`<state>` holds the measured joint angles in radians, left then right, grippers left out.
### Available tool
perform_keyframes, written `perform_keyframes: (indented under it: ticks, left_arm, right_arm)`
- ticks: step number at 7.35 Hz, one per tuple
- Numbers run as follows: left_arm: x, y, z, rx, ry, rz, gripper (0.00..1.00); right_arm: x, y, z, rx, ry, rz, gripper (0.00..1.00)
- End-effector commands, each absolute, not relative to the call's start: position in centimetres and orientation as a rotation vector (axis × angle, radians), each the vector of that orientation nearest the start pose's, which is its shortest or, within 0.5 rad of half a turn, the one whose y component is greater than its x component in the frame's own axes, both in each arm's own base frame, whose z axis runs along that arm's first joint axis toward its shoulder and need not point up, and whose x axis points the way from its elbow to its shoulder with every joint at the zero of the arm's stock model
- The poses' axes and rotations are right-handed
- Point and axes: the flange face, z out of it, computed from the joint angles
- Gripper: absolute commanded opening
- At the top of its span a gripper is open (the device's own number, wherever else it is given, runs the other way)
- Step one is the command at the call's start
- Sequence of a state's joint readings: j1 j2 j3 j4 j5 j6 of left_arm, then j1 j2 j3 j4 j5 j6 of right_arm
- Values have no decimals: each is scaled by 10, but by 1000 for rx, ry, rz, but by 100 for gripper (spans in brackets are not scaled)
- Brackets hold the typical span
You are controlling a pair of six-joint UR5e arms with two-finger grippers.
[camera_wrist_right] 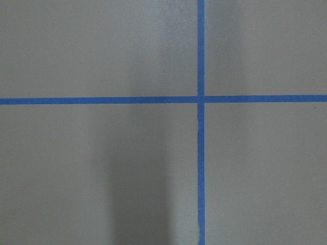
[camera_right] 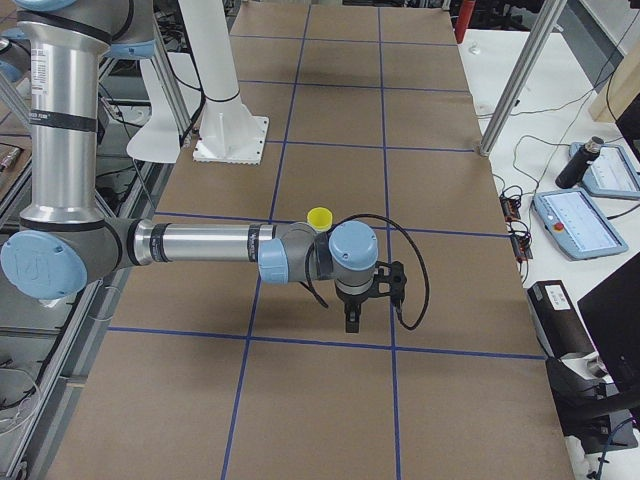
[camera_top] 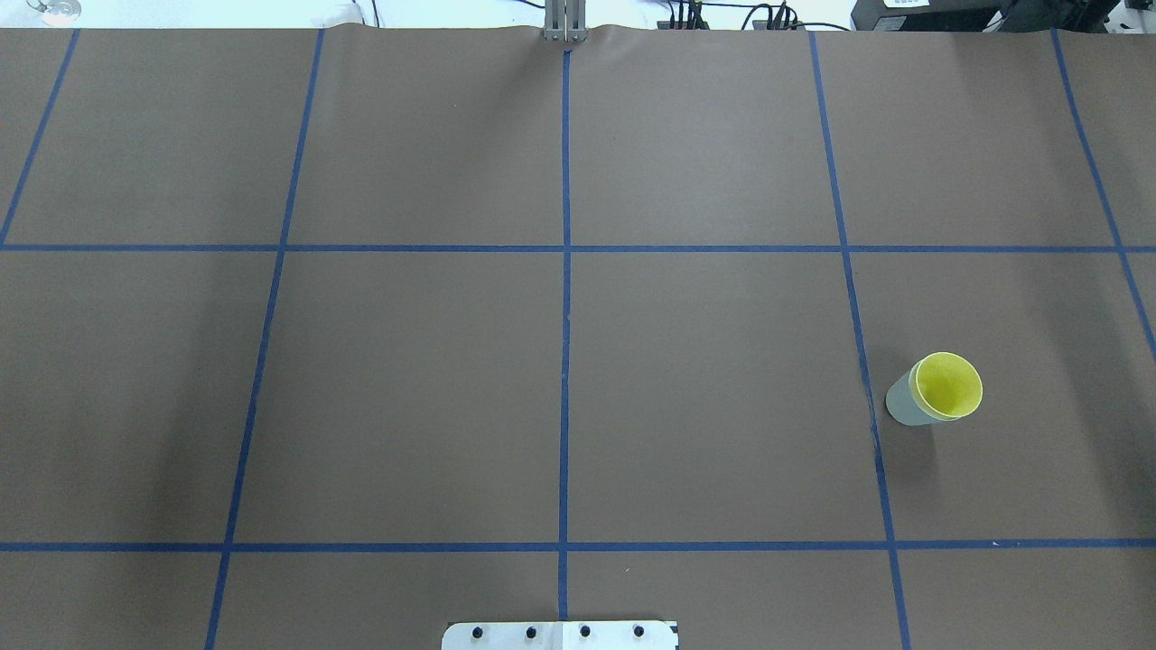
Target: Transfer and stack yellow cup on green cup
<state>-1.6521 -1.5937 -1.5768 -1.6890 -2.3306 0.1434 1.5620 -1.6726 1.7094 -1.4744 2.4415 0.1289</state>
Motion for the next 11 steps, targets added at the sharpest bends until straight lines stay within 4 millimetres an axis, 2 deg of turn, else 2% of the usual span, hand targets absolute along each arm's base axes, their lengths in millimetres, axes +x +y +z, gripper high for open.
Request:
perform_keyframes:
  ticks: [1,6,11]
  left_arm:
    - [-102,-502,623,237,792,114,100]
    - [-108,-503,626,234,684,113,100]
    - [-107,-499,631,225,693,112,100]
  right_arm:
    - [54,-453,624,61,-878,57,100]
    - [53,-452,624,63,-881,55,100]
    - [58,-451,623,67,-867,68,100]
